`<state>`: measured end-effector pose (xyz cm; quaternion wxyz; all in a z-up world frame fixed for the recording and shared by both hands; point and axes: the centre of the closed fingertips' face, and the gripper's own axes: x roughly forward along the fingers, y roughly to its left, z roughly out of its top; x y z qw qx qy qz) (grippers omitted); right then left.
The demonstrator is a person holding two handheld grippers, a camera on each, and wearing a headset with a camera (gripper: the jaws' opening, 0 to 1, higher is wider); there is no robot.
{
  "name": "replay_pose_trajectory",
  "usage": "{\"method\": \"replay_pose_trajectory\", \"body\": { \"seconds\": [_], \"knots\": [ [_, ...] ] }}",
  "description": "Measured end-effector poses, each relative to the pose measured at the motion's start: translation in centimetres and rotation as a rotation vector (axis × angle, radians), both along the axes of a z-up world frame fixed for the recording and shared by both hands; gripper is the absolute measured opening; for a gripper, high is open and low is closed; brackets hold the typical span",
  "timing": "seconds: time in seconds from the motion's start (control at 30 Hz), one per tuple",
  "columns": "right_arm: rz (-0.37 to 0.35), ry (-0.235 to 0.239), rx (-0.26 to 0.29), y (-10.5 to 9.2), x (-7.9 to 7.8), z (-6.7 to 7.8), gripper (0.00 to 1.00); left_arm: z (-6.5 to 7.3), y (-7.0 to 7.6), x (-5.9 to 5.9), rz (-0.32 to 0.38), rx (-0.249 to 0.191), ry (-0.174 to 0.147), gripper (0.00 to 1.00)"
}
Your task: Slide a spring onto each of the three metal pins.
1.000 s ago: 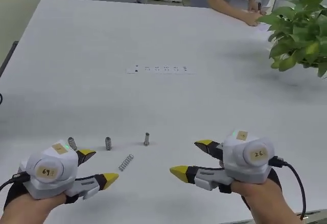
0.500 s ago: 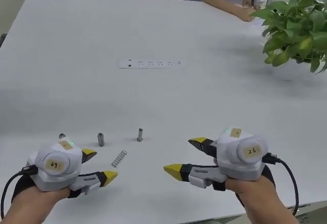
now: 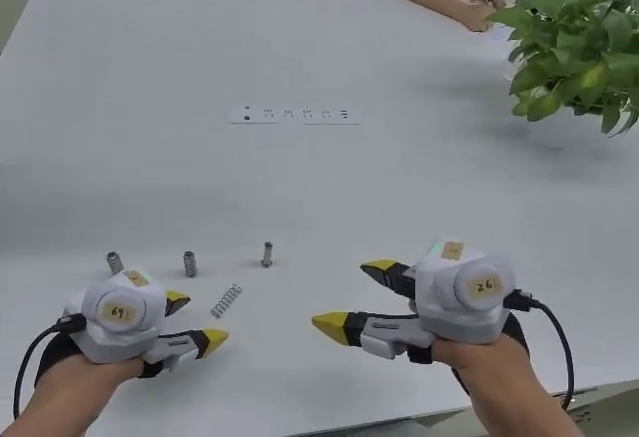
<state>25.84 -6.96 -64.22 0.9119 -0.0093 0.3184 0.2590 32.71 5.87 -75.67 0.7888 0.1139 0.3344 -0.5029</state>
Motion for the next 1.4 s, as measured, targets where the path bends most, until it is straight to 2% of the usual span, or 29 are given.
{"method": "replay_pose_trajectory", "body": {
  "seconds": [0.17, 0.53, 0.67, 0.8, 0.93, 1.1, 1.17, 1.4],
  "knots": [
    [-0.005, 0.004, 0.001, -0.2, -0.1, -0.1, 0.59, -0.9, -0.3, 0.5, 0.03, 0.006, 0.012, 0.32],
    [-0.013, 0.023, -0.002, -0.6, -0.5, -0.7, 0.58, -2.7, -1.1, 0.8, 0.047, 0.014, 0.046, 0.28],
    [-0.011, 0.029, -0.005, -0.6, -0.5, -0.8, 0.58, -3.1, -1.5, 0.9, 0.045, 0.022, 0.048, 0.27],
    [-0.013, 0.028, -0.006, -0.7, -0.4, -0.7, 0.58, -2.9, -1.8, 1.4, 0.06, 0.015, 0.031, 0.24],
    [-0.011, 0.027, -0.013, -0.8, -0.3, -0.7, 0.58, -3.0, -2.0, 1.7, 0.053, 0.034, 0.001, 0.18],
    [-0.011, 0.027, -0.013, -0.7, -0.3, -0.7, 0.58, -3.2, -1.7, 2.2, 0.069, 0.047, -0.019, 0.11],
    [-0.009, 0.026, -0.014, -0.7, -0.3, -0.7, 0.58, -3.3, -1.3, 2.8, 0.081, 0.074, -0.058, 0.05],
    [-0.002, 0.024, -0.021, -0.4, -0.3, -0.7, 0.57, -3.3, -1.2, 2.6, 0.08, 0.078, -0.043, 0.03]
  ]
}}
